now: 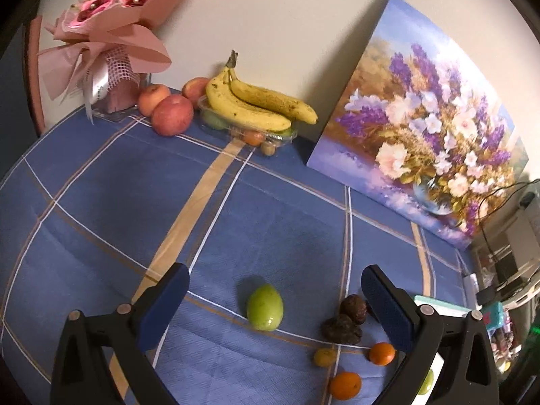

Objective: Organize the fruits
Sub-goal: 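Move both open tools back over the remaining fruit, then grasp the second green pear with the left tool while the right tool grasps an orange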

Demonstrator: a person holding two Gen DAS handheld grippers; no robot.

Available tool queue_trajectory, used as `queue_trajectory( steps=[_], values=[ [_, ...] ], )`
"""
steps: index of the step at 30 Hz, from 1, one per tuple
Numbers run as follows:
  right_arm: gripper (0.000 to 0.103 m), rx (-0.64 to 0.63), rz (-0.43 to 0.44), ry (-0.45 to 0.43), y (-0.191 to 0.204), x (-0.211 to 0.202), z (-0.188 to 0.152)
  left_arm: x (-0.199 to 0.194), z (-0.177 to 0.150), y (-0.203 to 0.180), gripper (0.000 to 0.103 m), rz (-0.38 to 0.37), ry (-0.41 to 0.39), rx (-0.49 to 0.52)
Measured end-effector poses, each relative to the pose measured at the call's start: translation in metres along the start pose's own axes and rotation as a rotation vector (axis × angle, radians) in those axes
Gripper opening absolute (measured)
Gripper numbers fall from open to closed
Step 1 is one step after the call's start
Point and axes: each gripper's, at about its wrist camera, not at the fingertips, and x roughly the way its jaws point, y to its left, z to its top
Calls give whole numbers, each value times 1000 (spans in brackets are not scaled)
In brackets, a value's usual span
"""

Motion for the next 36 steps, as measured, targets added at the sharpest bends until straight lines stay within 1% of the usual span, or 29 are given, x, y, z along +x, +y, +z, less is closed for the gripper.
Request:
queue_trajectory(
  steps=[2,6,10,14,15,16,18,20,22,24,28,29,31,32,34,36],
  values=[
    [92,-18,-8,-5,5,2,2,7,-1,-1,103,6,18,-3],
    [92,-22,-2,-3,6,6,5,20,-2,0,102,-10,54,-10],
    [90,-19,8,5,4,9,5,24,-2,-5,100,-1,58,10],
    [79,-31,20,46,6,20,0,28,-4,-12,98,17,62,45],
    [77,-32,23,56,6,23,-1,31,-6,-13,97,21,72,50],
    [77,-31,21,71,7,27,-4,33,-7,-13,93,25,80,53],
    [69,-36,14,100,7,33,-8,42,-11,-13,88,28,108,54],
    [65,-45,1,125,7,41,-13,53,-16,-12,86,27,153,48],
    [63,-47,-11,151,4,48,-18,64,-23,-11,80,36,198,46],
    [57,-43,-10,184,2,56,-23,73,-27,-11,76,47,227,49],
    [52,-42,-16,234,-1,68,-32,89,-38,-7,73,55,284,27],
    [51,-39,-23,243,-3,70,-34,91,-40,-6,72,61,293,25],
    [50,-31,-28,253,-6,73,-35,96,-44,-3,65,62,308,13],
    [49,-25,-31,257,-8,74,-36,98,-45,-2,64,63,313,7],
    [46,-20,-37,264,-11,75,-37,98,-46,-2,57,74,313,5],
    [43,-8,-31,270,-14,77,-39,97,-45,-2,54,72,309,3]
  ],
)
